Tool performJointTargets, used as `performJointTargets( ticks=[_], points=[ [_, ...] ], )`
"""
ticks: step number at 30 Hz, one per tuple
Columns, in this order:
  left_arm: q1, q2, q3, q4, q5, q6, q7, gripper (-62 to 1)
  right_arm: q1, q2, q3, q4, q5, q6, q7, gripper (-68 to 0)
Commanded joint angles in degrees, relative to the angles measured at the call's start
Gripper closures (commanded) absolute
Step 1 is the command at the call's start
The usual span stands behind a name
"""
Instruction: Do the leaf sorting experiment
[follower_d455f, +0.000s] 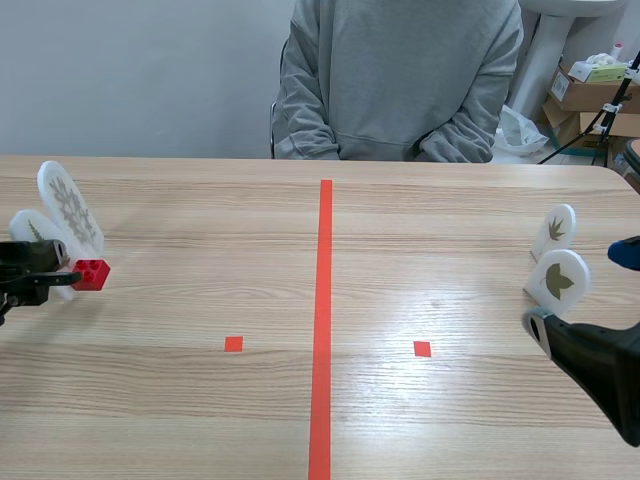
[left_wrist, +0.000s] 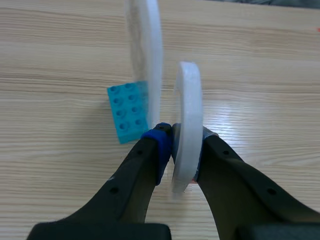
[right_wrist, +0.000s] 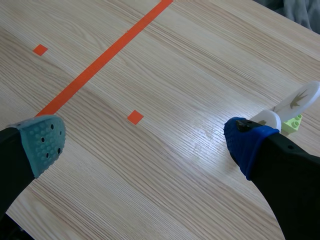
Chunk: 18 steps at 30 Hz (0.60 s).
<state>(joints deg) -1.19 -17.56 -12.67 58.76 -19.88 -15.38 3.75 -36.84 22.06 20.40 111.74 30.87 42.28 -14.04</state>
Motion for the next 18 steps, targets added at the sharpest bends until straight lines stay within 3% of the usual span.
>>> performJointTargets(
  ticks=[1, 10, 18],
  points=[
    [-1.5, -0.4, 0.3, -0.9, 0.9, 0.7, -1.2, -4.0, 0.7, 0.2, 0.1, 0.0, 0.4, 0.4, 0.8, -67.9],
    [-4.7, -0.4, 0.4, -7.1, 5.9, 1.4, -2.0, -4.0, 0.7, 0.2, 0.1, 0.0, 0.4, 0.4, 0.8, -67.9],
    [-4.7, -0.4, 0.4, -7.1, 6.0, 1.3, -2.7, -5.8, 0.7, 0.2, 0.1, 0.0, 0.4, 0.4, 0.8, -67.9]
  ],
)
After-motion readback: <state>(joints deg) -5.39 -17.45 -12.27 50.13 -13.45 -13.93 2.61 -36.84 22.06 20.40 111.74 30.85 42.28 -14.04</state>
